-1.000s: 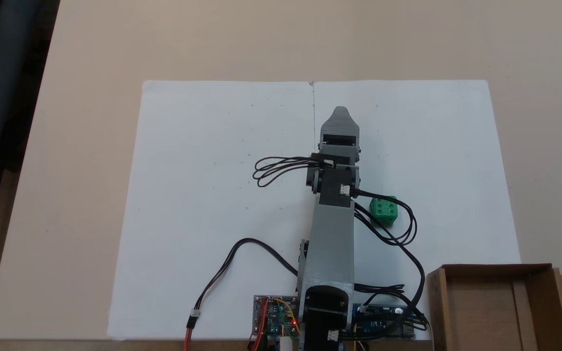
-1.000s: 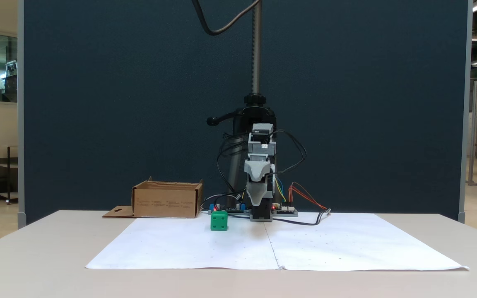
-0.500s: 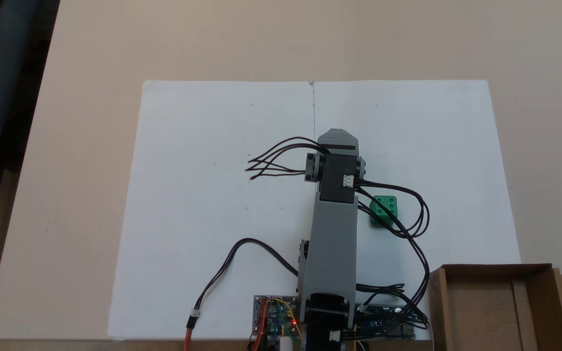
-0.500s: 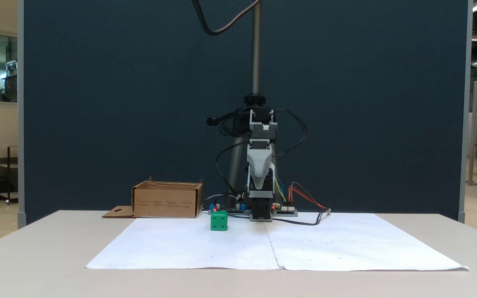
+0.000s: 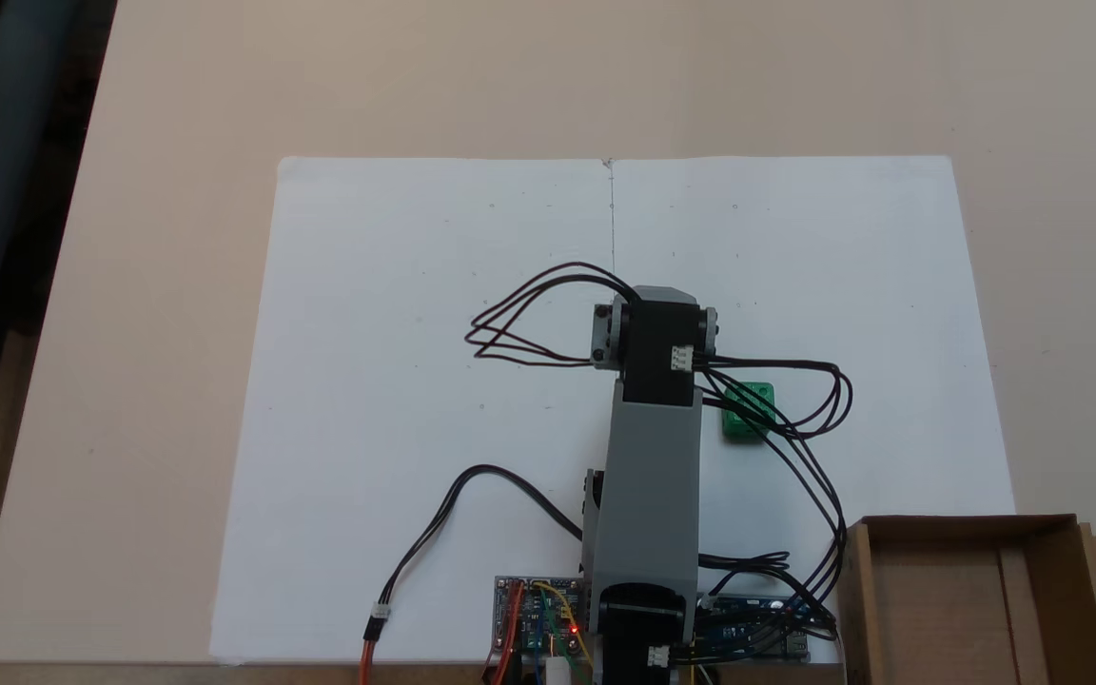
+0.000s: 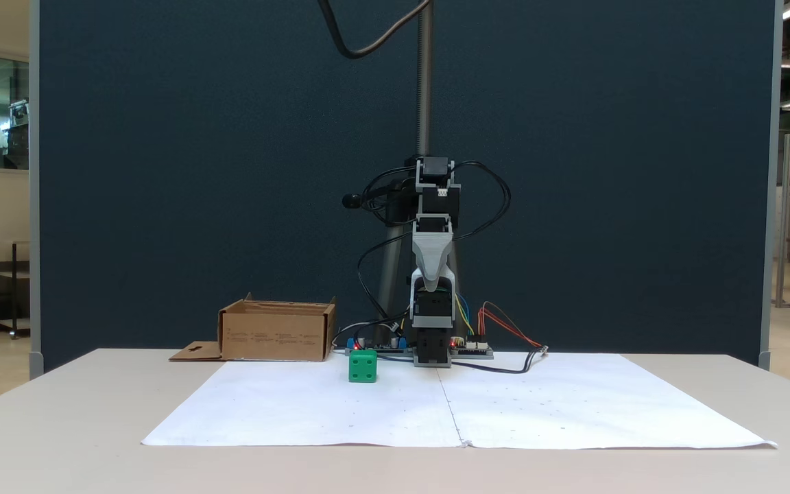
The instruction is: Grasp a green dice and put it in the bin.
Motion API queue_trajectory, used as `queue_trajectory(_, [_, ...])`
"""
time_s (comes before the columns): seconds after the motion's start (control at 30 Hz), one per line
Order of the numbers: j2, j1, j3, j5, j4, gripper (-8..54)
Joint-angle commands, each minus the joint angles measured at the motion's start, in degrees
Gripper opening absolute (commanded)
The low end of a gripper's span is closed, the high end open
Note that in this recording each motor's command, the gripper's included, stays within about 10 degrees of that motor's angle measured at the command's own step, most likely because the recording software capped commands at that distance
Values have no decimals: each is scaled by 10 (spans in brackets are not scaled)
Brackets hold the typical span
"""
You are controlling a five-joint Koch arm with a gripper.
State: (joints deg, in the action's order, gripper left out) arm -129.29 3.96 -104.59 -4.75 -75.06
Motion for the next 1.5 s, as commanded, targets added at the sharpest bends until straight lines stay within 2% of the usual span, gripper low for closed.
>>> queue_trajectory(0.0, [-45,4,40,-97,-54,447])
queue_trajectory(0.33, [-14,61,57,-182,-48,446])
queue_trajectory(0.63, [58,126,59,-216,-23,453])
queue_trajectory(0.93, [186,231,61,-270,56,453])
queue_trajectory(1.47, [260,409,113,-318,90,462])
